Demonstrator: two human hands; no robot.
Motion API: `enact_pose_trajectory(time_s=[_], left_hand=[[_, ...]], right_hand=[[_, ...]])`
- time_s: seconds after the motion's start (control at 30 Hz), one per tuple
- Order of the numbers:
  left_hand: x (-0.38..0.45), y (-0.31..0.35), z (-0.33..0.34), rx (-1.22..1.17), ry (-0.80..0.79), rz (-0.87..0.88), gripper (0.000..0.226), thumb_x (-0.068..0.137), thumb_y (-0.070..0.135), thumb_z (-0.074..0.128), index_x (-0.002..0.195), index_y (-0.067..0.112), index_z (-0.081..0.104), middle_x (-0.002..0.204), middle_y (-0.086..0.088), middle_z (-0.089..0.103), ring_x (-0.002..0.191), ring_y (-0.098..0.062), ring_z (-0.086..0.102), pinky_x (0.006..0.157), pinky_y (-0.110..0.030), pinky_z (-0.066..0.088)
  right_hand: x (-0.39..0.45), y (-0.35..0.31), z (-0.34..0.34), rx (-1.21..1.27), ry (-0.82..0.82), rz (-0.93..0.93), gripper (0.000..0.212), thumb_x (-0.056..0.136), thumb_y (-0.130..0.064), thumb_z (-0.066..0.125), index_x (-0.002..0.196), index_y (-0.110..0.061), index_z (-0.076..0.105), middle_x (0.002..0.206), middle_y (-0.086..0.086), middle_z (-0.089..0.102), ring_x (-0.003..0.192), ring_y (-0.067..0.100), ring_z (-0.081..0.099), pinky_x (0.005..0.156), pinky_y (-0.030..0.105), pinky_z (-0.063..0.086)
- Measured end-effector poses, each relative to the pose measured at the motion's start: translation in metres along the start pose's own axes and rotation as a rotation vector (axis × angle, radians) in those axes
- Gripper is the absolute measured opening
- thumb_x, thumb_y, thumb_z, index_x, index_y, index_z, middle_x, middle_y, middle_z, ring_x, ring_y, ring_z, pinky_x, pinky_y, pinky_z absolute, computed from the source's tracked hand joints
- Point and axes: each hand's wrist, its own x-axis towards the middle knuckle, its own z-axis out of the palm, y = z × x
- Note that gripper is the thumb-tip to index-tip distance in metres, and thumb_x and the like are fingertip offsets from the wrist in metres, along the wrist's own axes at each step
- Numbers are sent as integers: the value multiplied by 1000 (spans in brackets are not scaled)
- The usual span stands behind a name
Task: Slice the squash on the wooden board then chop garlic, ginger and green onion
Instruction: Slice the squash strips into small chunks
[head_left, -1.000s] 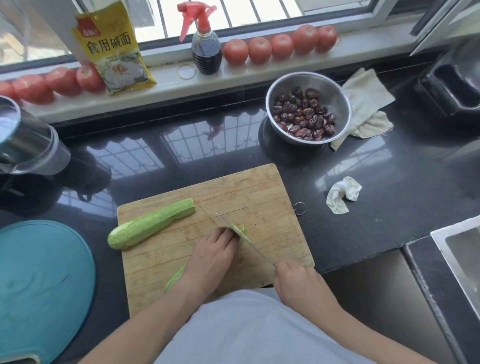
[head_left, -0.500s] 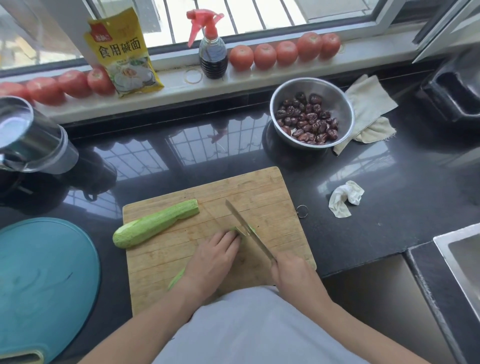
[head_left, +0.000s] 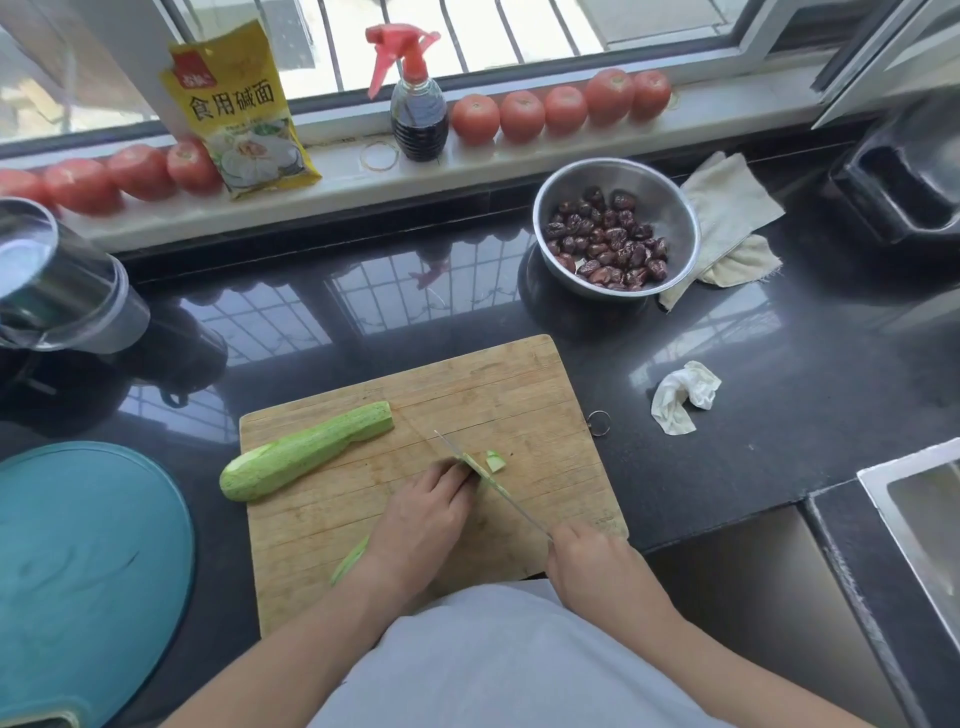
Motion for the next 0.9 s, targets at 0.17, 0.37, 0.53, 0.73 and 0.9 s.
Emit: enact_pose_trajectory(time_s=[0.17, 0.37, 0.53, 0.73, 0.9], left_hand=[[2, -1, -2, -21, -17, -7, 45, 88, 5, 59, 134, 7, 62, 130, -7, 63, 110, -28, 62, 78, -39, 58], [-1, 2, -6, -21, 20, 1, 43, 86, 3, 51, 127, 5, 64, 124, -8, 63, 108, -27, 61, 71, -34, 59], [-1, 1, -5, -4, 51, -3, 50, 74, -2, 71, 123, 2, 66, 120, -13, 65, 109, -29, 64, 71, -33, 60], [-1, -1, -2, 15, 43, 1, 49, 74, 1, 67, 123, 4, 67, 121, -12, 65, 110, -28, 62, 68, -32, 58], [0, 1, -6, 13, 8, -8, 53, 68, 2, 76, 121, 4, 68, 120, -11, 66, 108, -27, 63, 65, -30, 57]], right_hand=[[27, -11, 5, -81, -40, -53, 27, 77, -9, 69, 71, -18, 45, 63, 5, 58, 54, 27, 58, 43, 30, 20], [32, -11, 3, 305, 0, 61, 26, 95, -20, 39, 70, -20, 36, 69, 3, 53, 68, 31, 54, 56, 45, 43], [0, 3, 4, 213, -44, 27, 26, 99, -31, 35, 78, -20, 43, 77, 1, 58, 70, 29, 57, 56, 41, 43], [-3, 1, 3, 99, -61, 26, 23, 98, -27, 38, 77, -20, 36, 79, 1, 57, 72, 30, 60, 54, 35, 32], [-2, 3, 7, 43, -78, 18, 20, 95, -21, 40, 75, -20, 36, 74, 2, 56, 65, 30, 59, 50, 35, 29]])
